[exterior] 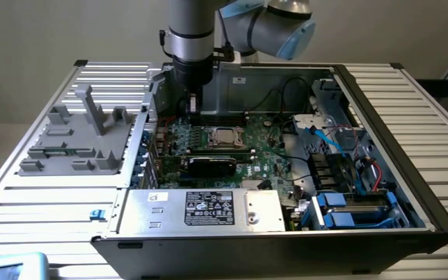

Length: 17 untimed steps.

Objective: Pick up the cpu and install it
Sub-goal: 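Close the cpu cover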

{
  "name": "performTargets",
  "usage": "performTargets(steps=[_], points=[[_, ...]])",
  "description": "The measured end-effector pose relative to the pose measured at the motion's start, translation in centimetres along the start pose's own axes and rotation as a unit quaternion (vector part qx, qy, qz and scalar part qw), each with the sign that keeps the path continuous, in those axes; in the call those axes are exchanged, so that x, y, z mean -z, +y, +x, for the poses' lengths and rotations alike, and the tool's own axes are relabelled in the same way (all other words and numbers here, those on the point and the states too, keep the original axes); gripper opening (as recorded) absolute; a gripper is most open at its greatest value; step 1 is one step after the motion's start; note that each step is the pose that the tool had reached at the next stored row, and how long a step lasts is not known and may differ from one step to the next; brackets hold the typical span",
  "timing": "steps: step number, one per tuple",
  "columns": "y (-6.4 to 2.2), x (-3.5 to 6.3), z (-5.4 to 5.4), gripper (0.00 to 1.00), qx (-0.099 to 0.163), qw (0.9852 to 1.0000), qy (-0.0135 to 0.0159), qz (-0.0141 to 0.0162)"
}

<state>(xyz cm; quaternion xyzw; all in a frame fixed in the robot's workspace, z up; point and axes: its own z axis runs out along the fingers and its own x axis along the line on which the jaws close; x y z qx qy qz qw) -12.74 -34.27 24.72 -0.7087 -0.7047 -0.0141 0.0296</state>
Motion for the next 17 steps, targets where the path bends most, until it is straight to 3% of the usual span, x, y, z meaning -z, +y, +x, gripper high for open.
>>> performTargets(steps=[6, 17], points=[[-0.05, 0.48, 0.01, 0.11, 0.0, 1.0, 0.001, -0.0044], [-0.07, 1.03, 0.02, 0.11, 0.0, 1.0, 0.0023, -0.0059]])
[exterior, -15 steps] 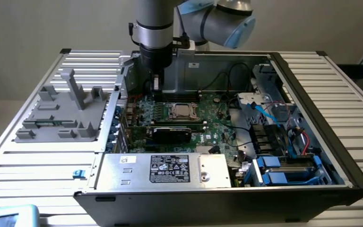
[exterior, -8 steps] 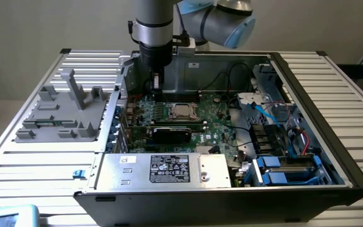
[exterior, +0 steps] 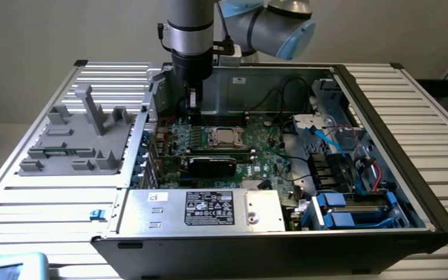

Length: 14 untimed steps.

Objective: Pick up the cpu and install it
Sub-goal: 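Close the cpu cover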

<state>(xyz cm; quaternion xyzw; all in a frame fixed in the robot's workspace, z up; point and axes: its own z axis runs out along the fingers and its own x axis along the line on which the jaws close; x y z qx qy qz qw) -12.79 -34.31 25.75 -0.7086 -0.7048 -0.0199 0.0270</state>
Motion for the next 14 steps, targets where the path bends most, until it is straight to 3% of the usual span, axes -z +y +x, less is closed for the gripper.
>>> performTargets(steps=[14], points=[[0.0, 0.01, 0.0, 0.11, 0.0, 1.0, -0.0001, 0.0]])
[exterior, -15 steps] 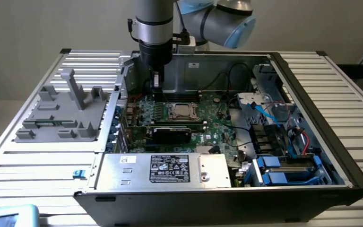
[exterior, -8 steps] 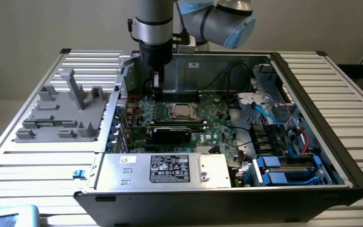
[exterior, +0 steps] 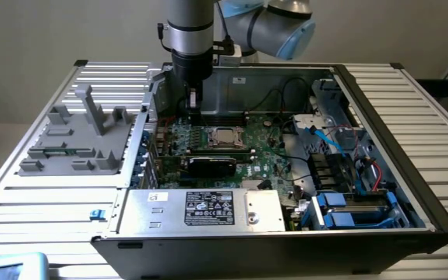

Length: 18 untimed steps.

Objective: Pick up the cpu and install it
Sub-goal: 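Close the cpu cover, then install the first cpu locking lever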

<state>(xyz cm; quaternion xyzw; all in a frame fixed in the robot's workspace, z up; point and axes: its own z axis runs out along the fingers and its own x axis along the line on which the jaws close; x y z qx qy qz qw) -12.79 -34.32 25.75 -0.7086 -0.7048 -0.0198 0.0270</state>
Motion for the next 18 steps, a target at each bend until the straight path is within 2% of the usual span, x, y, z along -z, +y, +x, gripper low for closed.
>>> performTargets(steps=[18], points=[[-0.01, 0.07, 0.0, 0.11, 0.0, 1.0, -0.0001, 0.0]])
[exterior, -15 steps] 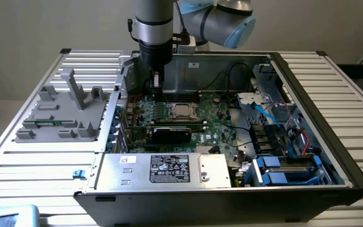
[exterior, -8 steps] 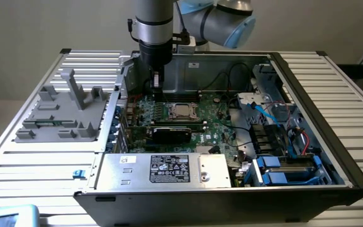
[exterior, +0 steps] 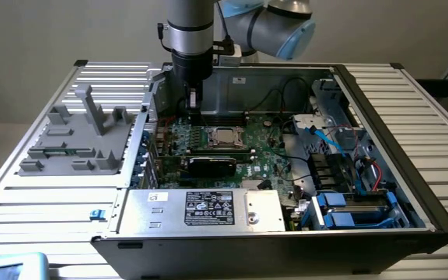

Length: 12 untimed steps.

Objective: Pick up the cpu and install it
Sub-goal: 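Install the first cpu locking lever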

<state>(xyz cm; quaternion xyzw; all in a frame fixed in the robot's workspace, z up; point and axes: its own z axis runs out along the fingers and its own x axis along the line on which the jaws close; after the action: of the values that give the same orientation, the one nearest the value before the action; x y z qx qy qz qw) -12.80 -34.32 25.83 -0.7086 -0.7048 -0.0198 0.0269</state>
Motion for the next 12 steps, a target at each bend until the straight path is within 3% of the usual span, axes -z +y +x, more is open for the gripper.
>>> performTargets(steps=[12], points=[[-0.01, 1.01, 0.07, 0.11, -0.013, 0.9999, 0.0008, -0.0017]])
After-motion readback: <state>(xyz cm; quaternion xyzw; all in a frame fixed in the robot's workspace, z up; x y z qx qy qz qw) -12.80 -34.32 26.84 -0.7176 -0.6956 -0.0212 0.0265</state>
